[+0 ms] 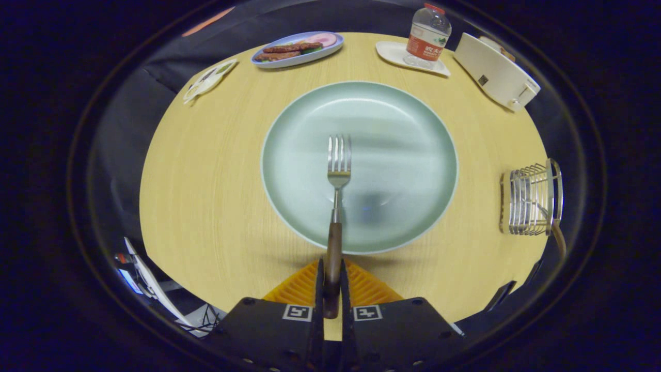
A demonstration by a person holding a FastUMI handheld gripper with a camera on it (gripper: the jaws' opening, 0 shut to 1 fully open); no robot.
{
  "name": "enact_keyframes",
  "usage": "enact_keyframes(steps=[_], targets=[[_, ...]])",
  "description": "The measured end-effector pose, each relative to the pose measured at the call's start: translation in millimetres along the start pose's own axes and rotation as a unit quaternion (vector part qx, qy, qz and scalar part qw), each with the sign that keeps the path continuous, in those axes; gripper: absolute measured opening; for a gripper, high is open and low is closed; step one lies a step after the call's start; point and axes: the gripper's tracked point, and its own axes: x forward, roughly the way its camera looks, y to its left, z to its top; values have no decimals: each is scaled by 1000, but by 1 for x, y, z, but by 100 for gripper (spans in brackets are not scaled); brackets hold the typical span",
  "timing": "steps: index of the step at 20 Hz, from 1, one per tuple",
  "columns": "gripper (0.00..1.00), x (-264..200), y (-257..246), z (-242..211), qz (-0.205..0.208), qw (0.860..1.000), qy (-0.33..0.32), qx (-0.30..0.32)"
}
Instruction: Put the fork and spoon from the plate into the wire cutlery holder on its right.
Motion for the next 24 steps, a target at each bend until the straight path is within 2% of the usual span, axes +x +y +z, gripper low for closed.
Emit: enact_keyframes(steps=[3,8,12,19,24], targets=[[0,-10,-2,2,9,1000,-14,-14],[1,-41,-9,2,31,999,-17,-7],[0,-95,-32,8,45,998,-29,-13],[0,-187,-138,14,27,998,-47,22],[0,-199,-207,5,11,998,-22,56]])
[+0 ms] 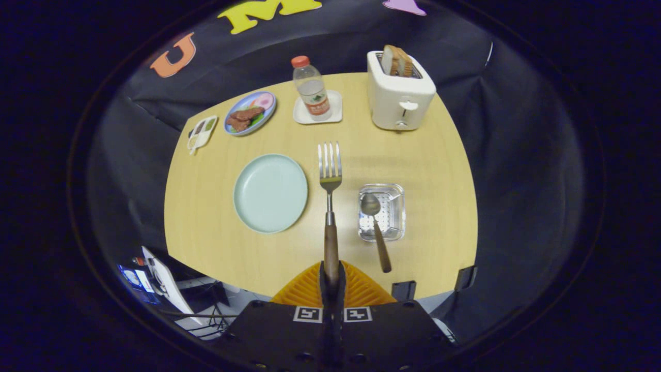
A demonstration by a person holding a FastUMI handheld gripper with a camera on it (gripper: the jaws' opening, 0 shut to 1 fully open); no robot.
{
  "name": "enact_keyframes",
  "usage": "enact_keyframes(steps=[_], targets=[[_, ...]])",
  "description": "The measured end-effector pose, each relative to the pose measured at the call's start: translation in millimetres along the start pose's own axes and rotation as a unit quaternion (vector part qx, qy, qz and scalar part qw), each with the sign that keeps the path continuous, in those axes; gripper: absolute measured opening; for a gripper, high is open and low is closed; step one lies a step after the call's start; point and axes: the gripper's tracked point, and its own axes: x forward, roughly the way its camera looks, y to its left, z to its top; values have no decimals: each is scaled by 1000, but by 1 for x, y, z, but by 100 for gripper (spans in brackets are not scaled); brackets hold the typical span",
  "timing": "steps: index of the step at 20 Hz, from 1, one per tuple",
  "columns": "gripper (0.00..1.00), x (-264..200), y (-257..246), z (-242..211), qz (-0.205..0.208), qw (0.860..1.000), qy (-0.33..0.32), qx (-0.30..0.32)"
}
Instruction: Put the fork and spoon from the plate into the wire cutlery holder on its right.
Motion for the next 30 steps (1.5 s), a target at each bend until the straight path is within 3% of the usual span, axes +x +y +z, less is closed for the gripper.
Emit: enact_keyframes(steps=[11,18,21,22,26,30], targets=[[5,24,-51,-16,15,995,91,42],[12,30,-50,-9,30,993,90,66],[27,25,-43,0,39,994,74,65],[27,24,-41,5,44,995,63,62],[58,16,-33,25,44,998,7,45],[96,1,-23,60,27,995,-99,-3]])
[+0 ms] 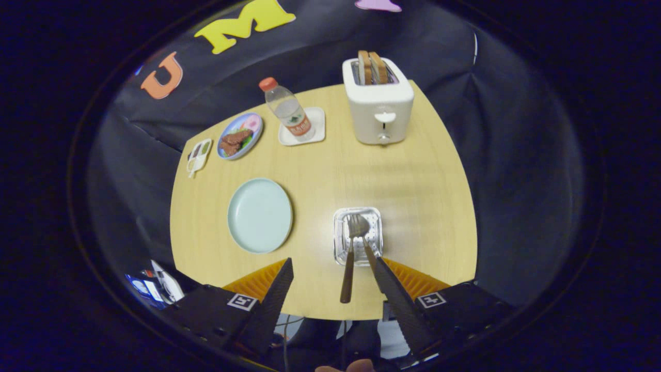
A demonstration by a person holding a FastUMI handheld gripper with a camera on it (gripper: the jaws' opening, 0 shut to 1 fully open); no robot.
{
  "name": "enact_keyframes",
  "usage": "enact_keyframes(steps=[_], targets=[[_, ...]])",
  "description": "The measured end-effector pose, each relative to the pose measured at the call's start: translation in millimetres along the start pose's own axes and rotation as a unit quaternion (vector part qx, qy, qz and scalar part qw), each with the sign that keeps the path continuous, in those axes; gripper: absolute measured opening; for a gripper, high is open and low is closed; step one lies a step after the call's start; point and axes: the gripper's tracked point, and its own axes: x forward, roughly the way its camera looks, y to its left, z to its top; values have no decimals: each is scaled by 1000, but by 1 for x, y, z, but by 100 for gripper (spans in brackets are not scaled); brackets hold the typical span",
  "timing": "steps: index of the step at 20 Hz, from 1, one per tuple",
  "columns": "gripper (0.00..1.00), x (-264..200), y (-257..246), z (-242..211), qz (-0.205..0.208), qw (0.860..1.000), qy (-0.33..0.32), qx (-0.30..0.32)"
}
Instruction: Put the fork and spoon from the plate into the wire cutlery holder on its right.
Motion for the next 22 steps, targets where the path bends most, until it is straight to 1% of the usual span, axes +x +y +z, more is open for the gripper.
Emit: enact_keyframes(steps=[2,4,5,7,9,11,15,19,22], targets=[[97,-8,11,23,0,998,-62,-16],[97,-26,22,36,0,993,-116,-33],[97,-35,30,40,5,989,-142,-41],[97,-58,50,51,24,978,-206,-37],[97,-79,60,56,27,963,-267,-33],[97,-100,60,62,20,945,-326,-31],[96,-140,61,71,7,900,-434,-33],[96,-171,60,59,2,868,-495,-41],[96,-181,61,50,-3,851,-523,-56]])
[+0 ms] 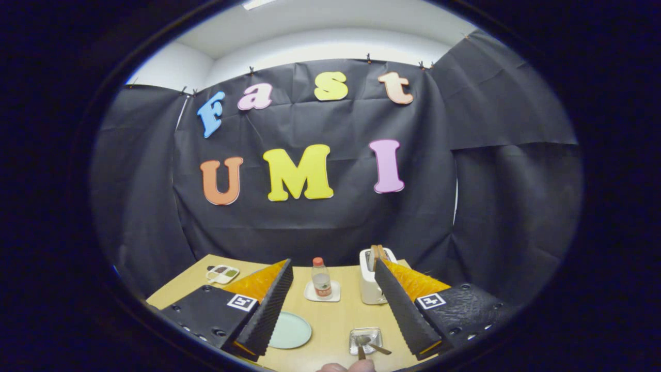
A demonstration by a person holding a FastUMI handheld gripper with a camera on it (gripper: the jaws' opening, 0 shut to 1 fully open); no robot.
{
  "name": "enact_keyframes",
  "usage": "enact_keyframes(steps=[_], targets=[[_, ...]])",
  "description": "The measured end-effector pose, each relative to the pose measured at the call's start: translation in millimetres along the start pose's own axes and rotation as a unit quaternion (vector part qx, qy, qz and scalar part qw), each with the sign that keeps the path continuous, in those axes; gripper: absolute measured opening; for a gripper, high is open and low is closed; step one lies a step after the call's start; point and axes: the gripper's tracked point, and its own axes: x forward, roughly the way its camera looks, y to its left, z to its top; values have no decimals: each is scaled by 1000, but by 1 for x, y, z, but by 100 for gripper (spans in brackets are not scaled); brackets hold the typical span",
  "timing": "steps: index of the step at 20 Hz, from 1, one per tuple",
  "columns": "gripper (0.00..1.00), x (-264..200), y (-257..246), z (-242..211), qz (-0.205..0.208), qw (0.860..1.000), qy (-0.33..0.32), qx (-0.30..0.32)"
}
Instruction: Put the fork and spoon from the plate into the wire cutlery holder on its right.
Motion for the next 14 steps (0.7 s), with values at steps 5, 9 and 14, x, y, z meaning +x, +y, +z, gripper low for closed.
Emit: enact_keyframes(steps=[5,9,14], targets=[[96,-12,1,5,2,1000,-14,-2],[96,-13,0,6,-4,1000,-14,0],[96,-12,2,9,-11,1000,-12,1]])
